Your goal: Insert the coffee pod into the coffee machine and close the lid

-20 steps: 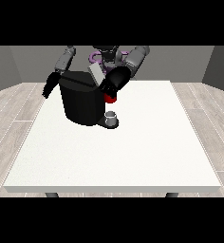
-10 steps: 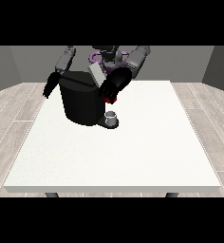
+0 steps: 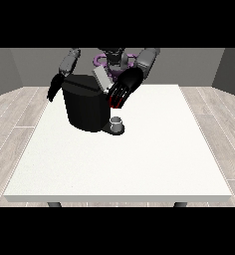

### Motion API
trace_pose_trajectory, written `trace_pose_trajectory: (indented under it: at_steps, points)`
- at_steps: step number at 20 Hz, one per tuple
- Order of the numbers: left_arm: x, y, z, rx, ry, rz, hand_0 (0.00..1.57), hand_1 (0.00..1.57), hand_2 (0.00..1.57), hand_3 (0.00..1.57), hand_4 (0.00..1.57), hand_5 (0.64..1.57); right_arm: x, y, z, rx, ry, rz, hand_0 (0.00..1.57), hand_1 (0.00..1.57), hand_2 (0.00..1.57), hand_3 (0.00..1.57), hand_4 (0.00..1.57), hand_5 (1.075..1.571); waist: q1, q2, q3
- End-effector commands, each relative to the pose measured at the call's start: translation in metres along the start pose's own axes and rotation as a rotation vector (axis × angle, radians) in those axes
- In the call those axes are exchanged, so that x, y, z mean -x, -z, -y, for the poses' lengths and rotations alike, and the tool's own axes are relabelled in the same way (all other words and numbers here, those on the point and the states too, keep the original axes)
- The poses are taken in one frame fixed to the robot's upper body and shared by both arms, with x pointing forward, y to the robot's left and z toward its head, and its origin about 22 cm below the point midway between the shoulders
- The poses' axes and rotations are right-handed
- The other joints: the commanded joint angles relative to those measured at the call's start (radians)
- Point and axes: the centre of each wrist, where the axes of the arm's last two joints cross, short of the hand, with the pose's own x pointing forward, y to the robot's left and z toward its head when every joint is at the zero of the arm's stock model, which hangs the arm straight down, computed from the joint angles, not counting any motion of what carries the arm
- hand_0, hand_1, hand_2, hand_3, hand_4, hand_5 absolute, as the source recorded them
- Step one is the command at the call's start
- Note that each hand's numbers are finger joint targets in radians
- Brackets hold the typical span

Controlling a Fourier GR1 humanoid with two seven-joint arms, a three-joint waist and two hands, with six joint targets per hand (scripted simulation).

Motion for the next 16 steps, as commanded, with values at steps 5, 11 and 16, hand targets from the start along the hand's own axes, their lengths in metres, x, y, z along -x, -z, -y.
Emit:
trace_pose_trajectory:
  at_steps: [5,11,16]
  points:
    - [0.005,-0.007,0.061,0.116,-0.083,-0.049,0.0,0.0,0.0,0.0,0.0,1.571,0.049,-0.032,0.002,0.017,0.011,-0.119,0.0,0.0,0.0,0.0,0.0,1.571,0.086,-0.149,-0.0009]
    - [0.008,-0.022,0.122,0.2,-0.292,-0.072,0.0,0.0,0.28,0.0,0.0,1.571,0.076,-0.063,0.005,0.02,0.0,-0.208,0.0,0.0,0.0,0.0,0.0,1.571,0.139,-0.306,-0.0013]
    - [-0.011,-0.052,0.225,0.155,-0.873,-0.09,0.0,0.0,0.0,0.0,0.42,1.571,0.091,-0.073,0.025,0.061,0.057,-0.26,0.0,0.0,0.0,0.0,0.0,1.571,0.249,-0.435,-0.0033]
